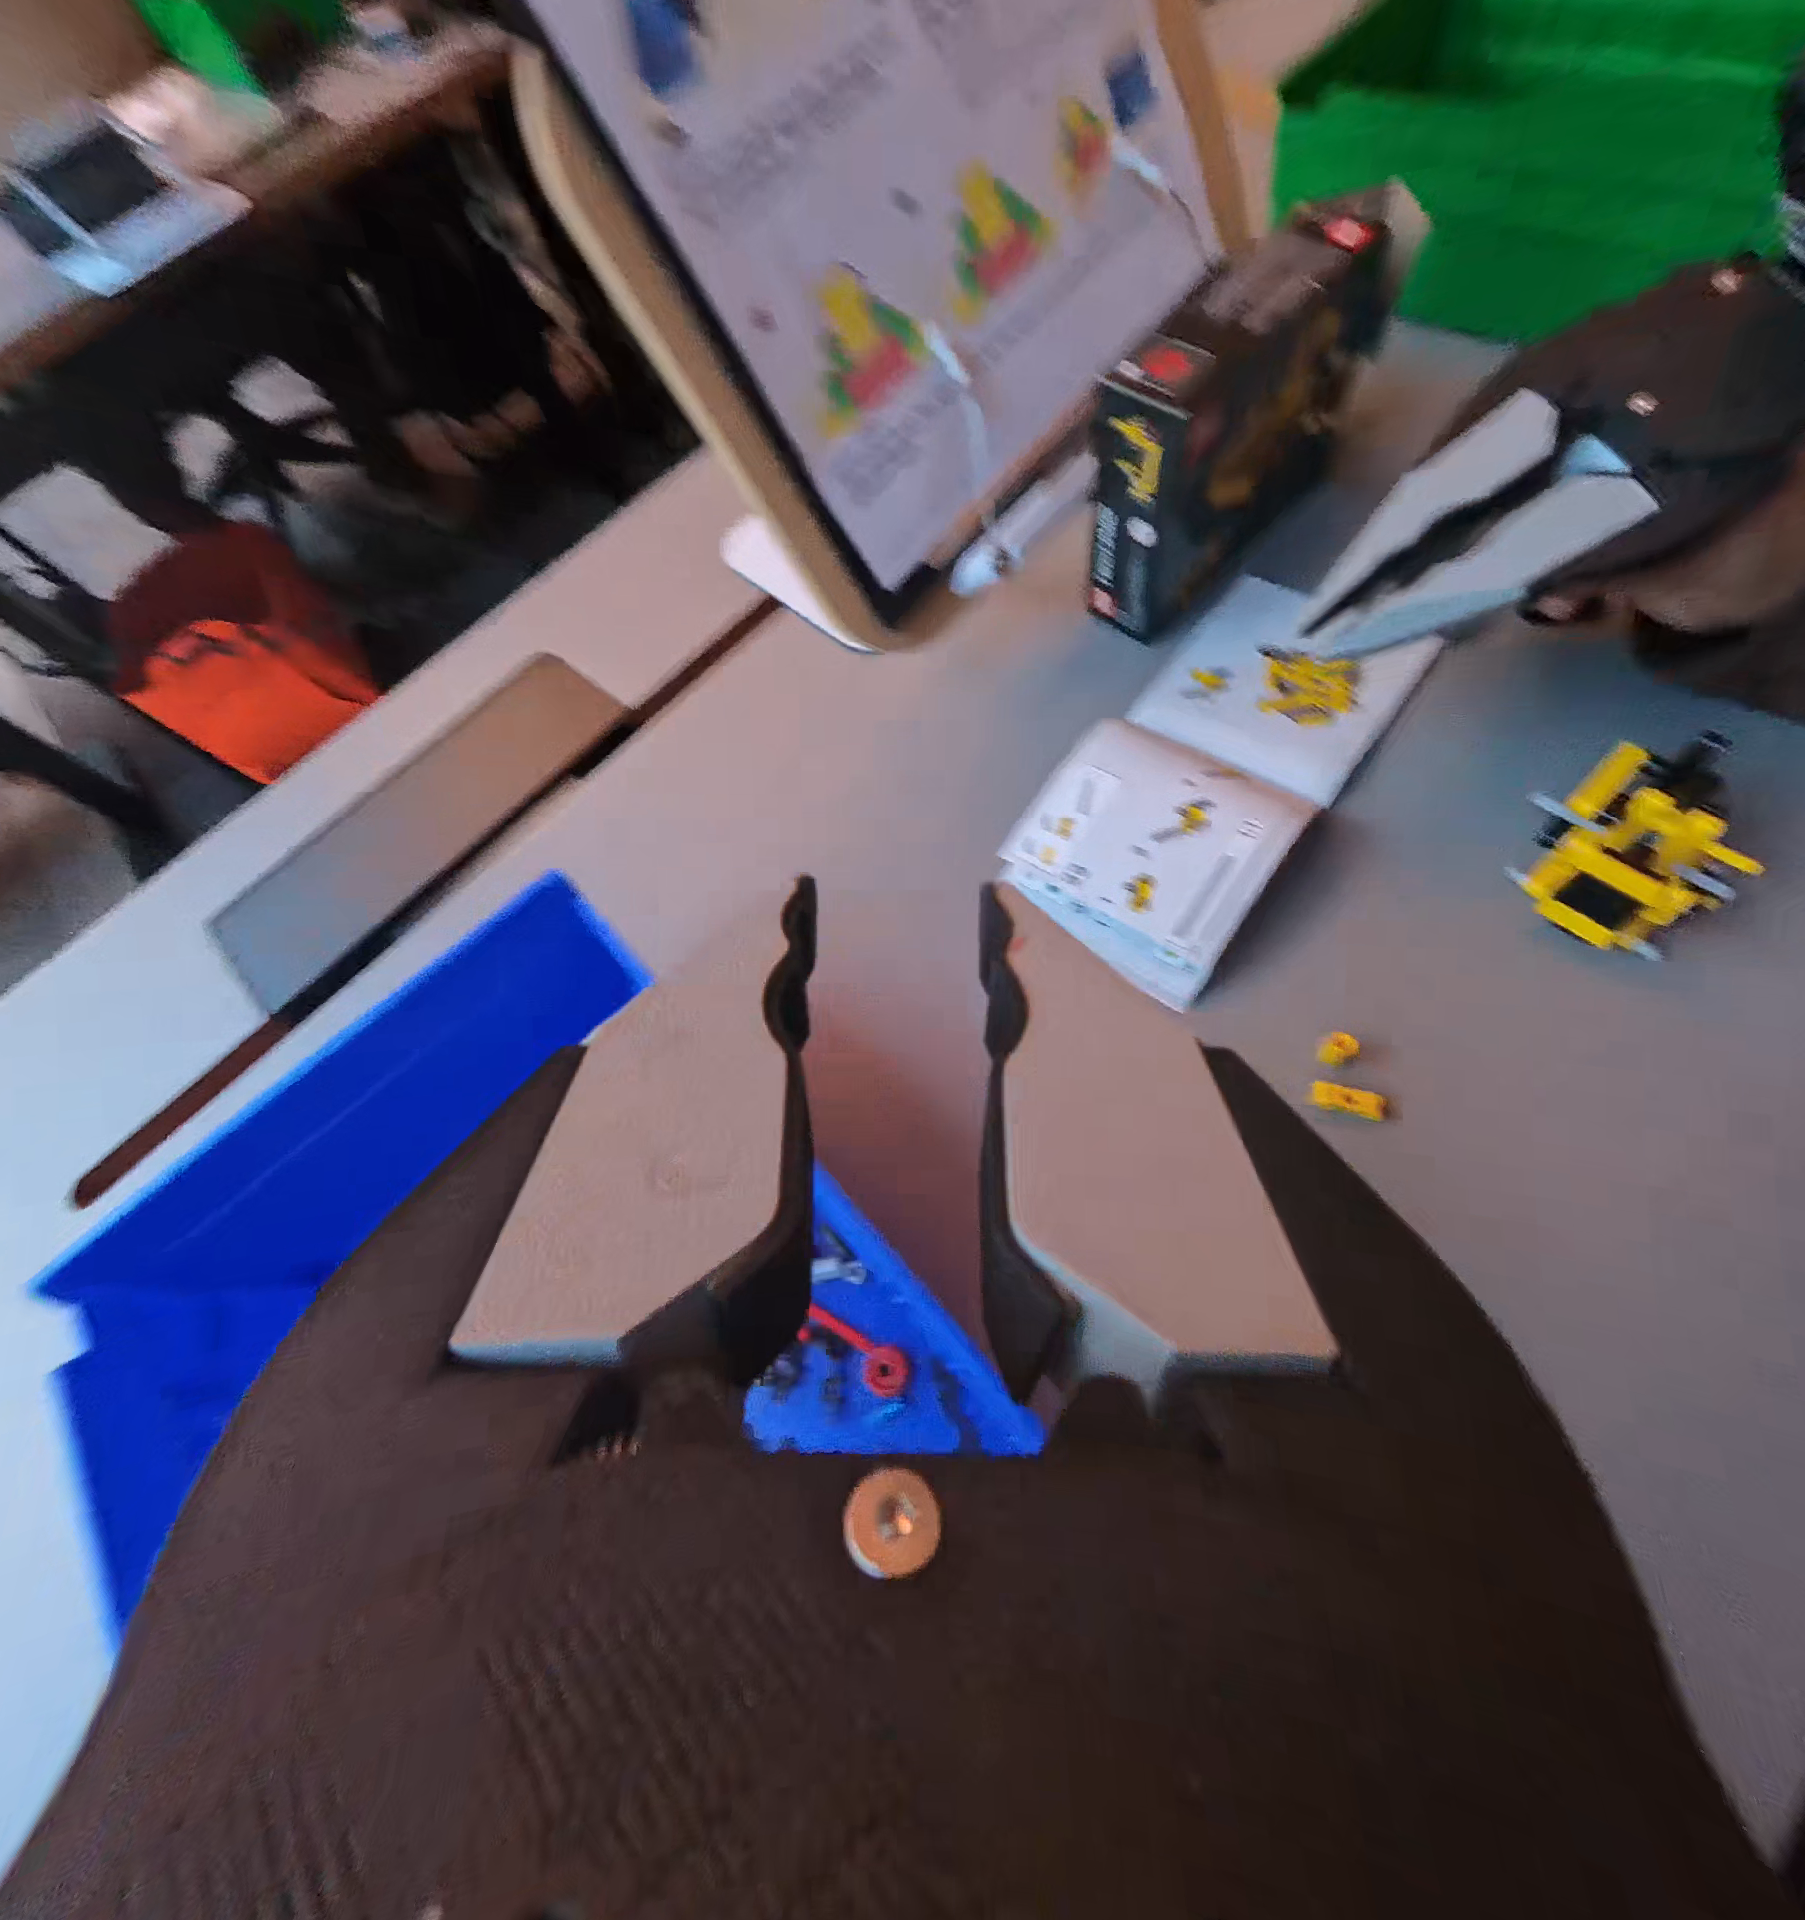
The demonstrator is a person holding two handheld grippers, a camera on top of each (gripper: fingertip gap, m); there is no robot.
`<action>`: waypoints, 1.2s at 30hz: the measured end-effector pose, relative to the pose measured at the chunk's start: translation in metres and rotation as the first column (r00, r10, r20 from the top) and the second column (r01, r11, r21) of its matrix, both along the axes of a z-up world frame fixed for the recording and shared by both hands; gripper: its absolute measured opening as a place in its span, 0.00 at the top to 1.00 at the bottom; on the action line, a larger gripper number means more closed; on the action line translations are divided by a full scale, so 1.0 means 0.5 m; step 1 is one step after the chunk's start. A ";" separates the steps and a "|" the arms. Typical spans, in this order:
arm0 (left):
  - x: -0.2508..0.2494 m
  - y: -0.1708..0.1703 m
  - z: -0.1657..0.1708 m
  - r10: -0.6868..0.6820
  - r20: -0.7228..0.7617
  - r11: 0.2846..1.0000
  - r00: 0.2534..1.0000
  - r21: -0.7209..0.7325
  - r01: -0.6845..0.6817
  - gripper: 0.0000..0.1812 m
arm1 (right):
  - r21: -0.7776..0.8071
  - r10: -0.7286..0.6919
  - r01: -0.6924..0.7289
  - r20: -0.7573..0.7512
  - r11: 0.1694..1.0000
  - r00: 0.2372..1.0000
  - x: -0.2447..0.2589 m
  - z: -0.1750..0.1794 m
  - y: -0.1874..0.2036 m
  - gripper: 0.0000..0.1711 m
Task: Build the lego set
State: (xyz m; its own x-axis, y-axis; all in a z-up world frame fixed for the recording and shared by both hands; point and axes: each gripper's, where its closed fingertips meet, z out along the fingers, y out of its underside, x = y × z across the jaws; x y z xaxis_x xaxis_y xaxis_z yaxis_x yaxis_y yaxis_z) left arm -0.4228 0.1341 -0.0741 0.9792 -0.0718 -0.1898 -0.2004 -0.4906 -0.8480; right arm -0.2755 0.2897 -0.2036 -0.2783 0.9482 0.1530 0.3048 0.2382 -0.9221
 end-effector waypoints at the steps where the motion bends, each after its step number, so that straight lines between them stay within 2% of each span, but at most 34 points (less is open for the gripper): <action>1: -0.024 -0.009 0.005 0.023 -0.005 0.999 1.000 0.035 -0.023 0.83 | 0.018 -0.020 0.020 -0.032 1.000 0.999 0.001 0.004 0.011 0.96; 5: -0.088 -0.032 -0.007 0.056 -0.011 0.990 0.998 0.130 -0.054 0.81 | 0.014 -0.107 0.109 -0.102 0.994 0.989 0.004 0.013 0.057 0.93; 8: -0.111 -0.038 -0.018 0.061 -0.017 0.974 0.998 0.218 -0.056 0.85 | 0.001 -0.178 0.180 -0.130 0.984 0.975 0.004 0.017 0.090 0.91; 13: -0.155 -0.074 -0.056 0.090 -0.057 0.981 0.994 0.178 -0.079 0.85 | 0.023 -0.233 0.237 -0.108 0.971 0.966 0.000 0.003 0.118 0.88; 18: -0.167 -0.102 -0.067 -0.004 0.195 0.968 0.981 0.246 -0.045 0.87 | 0.053 -0.275 0.279 -0.081 0.959 0.958 -0.003 -0.009 0.132 0.89; 22: -0.191 -0.115 -0.075 0.023 0.233 0.960 0.972 0.266 -0.086 0.89 | 0.053 -0.273 0.278 -0.077 0.959 0.959 -0.003 -0.010 0.133 0.91; 25: -0.175 -0.116 -0.081 -0.021 0.277 0.963 0.961 0.264 -0.055 0.89 | 0.051 -0.267 0.271 -0.070 0.961 0.961 -0.003 -0.012 0.131 0.92; 36: -0.161 -0.109 -0.093 -0.015 0.251 0.965 0.968 0.258 -0.052 0.90 | 0.045 -0.242 0.245 -0.065 0.969 0.968 -0.003 -0.013 0.124 0.95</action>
State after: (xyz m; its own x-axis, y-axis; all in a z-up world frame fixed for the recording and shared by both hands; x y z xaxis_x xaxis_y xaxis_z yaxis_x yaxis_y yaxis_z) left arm -0.5034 0.0794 -0.1207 0.9982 -0.0339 0.0496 0.0397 -0.2478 -0.9680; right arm -0.2771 0.3515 -0.2101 -0.0294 0.9765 0.2135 0.3060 0.2121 -0.9281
